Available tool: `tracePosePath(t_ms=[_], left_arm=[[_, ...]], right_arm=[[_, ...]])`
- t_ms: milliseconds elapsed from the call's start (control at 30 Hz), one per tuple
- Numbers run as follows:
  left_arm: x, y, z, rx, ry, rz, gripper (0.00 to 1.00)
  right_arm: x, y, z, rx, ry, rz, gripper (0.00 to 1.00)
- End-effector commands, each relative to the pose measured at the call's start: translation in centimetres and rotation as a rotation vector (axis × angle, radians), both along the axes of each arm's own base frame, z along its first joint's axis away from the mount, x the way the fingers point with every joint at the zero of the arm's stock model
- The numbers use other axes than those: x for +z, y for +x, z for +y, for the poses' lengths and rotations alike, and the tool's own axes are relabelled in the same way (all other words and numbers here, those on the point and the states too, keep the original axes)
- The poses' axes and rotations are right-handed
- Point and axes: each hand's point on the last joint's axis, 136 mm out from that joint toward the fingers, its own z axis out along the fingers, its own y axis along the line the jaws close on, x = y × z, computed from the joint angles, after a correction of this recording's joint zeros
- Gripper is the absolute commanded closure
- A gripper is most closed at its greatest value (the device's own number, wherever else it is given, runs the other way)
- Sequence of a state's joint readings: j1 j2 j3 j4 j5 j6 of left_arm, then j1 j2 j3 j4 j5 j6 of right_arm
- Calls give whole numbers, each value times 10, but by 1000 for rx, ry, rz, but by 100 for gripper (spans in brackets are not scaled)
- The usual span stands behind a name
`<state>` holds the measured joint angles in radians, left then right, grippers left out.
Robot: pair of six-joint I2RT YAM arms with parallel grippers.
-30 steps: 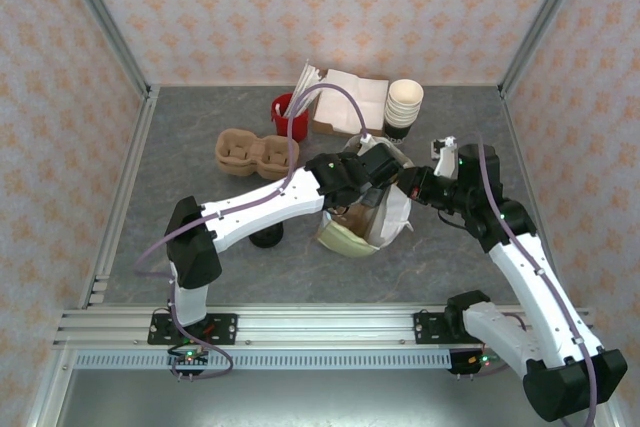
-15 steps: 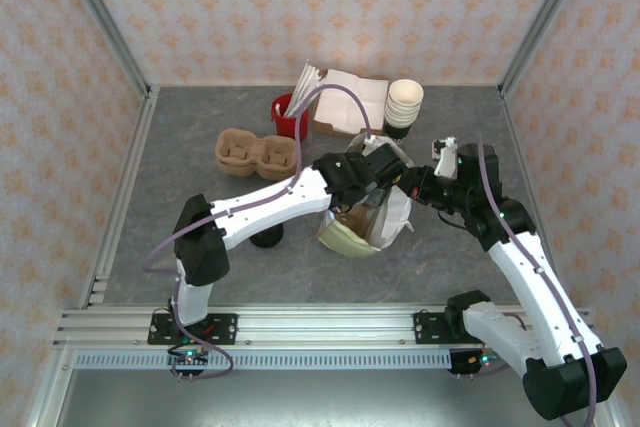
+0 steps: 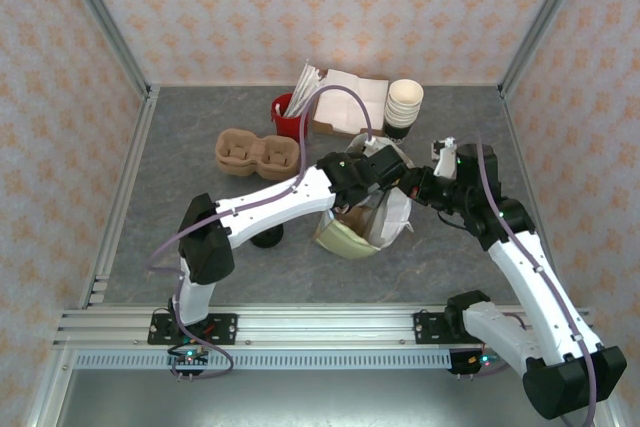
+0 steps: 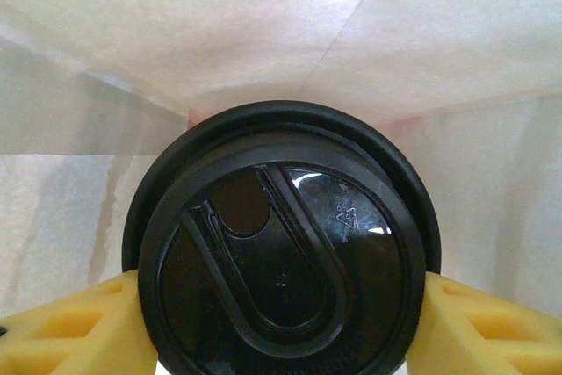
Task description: Pack the takeout coffee
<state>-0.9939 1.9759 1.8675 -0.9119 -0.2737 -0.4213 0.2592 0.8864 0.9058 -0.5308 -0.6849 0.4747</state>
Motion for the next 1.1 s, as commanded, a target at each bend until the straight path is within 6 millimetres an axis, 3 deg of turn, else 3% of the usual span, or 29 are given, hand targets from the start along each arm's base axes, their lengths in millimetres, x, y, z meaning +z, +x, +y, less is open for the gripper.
tracePosePath(t_ms=[0,233,633,1067], left_arm=[[-23,0,21,37,119,29,35],[-40,-3,21,39,139,73,35],[-62,-3,30,76,96,158,35],[-87,-5,40,112,72,259,35]], right_arm=[[28,-2,9,44,47,-62,100],[27,7,11,38,52,-36,99],[37,14,13,43,47,-61,70],[46,0,-8,-28,-18,-111,67]])
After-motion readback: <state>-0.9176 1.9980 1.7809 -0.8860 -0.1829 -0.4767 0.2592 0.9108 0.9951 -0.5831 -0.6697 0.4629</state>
